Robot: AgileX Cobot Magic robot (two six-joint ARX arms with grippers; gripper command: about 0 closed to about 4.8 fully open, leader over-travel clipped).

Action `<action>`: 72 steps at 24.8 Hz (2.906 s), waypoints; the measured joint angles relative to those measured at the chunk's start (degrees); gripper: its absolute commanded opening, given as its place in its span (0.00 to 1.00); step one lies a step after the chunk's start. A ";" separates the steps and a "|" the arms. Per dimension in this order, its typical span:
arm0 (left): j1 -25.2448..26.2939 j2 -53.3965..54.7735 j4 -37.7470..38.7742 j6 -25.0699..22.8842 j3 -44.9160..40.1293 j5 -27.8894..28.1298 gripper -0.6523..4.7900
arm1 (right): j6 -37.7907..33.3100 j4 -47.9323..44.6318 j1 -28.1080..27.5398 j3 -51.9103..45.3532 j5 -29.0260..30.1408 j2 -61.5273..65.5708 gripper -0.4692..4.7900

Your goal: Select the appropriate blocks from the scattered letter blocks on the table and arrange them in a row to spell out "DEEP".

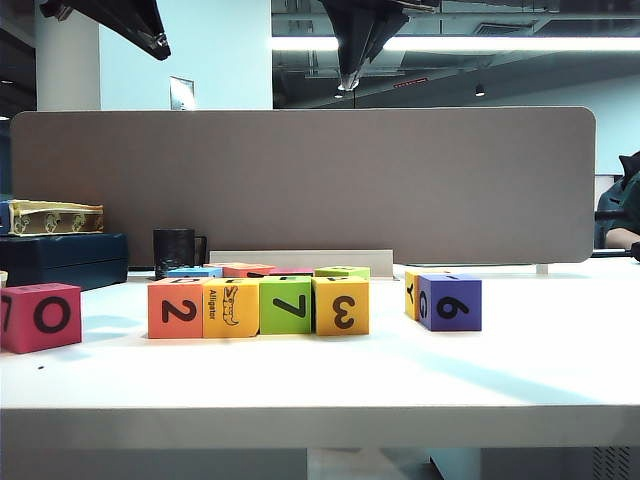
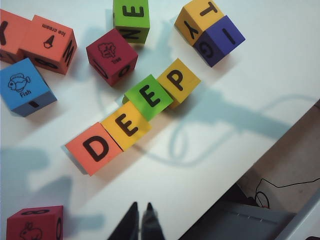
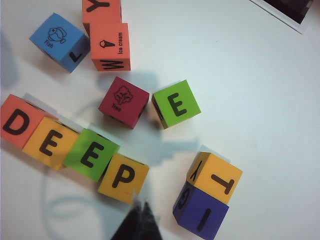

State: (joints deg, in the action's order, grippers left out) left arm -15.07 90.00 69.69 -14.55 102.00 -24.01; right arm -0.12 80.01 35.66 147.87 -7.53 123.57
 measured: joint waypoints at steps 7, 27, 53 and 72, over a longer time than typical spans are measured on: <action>0.00 0.00 -0.07 0.00 0.00 0.00 0.15 | 0.00 0.00 0.02 0.00 0.02 0.00 0.09; 0.17 -2.93 -3.96 -2.43 -1.66 2.16 0.16 | -0.02 -0.20 0.04 0.00 0.00 0.00 0.09; 14.12 -57.57 -68.11 4.39 -85.29 9.94 0.16 | -0.02 -0.46 0.04 -0.02 0.00 0.04 0.09; 15.39 -88.21 -59.73 10.36 -101.48 19.52 0.16 | 0.00 -0.48 0.07 -0.02 0.02 0.09 0.09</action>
State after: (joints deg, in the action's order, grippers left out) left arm 0.32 1.78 9.96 -4.19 0.51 -4.49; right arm -0.12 79.53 35.73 147.85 -7.51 123.66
